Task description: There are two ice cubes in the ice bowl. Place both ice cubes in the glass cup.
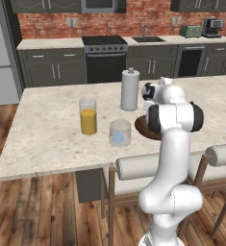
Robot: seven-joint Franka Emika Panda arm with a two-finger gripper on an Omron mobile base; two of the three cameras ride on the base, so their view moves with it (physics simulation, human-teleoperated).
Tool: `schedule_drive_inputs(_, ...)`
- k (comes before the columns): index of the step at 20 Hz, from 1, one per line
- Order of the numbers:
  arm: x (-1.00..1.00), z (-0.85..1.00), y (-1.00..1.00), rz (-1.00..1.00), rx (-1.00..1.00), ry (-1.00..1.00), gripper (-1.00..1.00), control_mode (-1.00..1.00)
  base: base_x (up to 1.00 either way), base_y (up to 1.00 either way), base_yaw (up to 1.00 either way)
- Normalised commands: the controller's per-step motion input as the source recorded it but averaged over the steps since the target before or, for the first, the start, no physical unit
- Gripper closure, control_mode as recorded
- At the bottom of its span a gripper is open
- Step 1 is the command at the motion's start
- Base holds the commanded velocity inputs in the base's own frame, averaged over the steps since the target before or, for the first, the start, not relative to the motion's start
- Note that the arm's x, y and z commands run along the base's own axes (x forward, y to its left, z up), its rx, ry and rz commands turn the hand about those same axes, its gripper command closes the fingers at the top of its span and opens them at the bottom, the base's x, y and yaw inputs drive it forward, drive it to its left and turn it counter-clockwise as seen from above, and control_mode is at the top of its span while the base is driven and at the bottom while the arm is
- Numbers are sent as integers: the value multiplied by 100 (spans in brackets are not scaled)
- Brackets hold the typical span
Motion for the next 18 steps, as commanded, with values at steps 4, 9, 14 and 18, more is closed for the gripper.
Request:
schedule_drive_inputs(4, -56, 96, 0, -10, 0, 0, 100, -100, 0, 0, 0)
schedule_drive_inputs(9, -64, 93, 0, -3, 3, 0, 100, -100, 0, 0, 0)
schedule_drive_inputs(14, -62, 86, 16, -3, 2, 5, 100, -100, 0, 0, 0)
schedule_drive_inputs(18, -28, 59, 71, -3, 0, 15, 100, -100, 0, 0, 0)
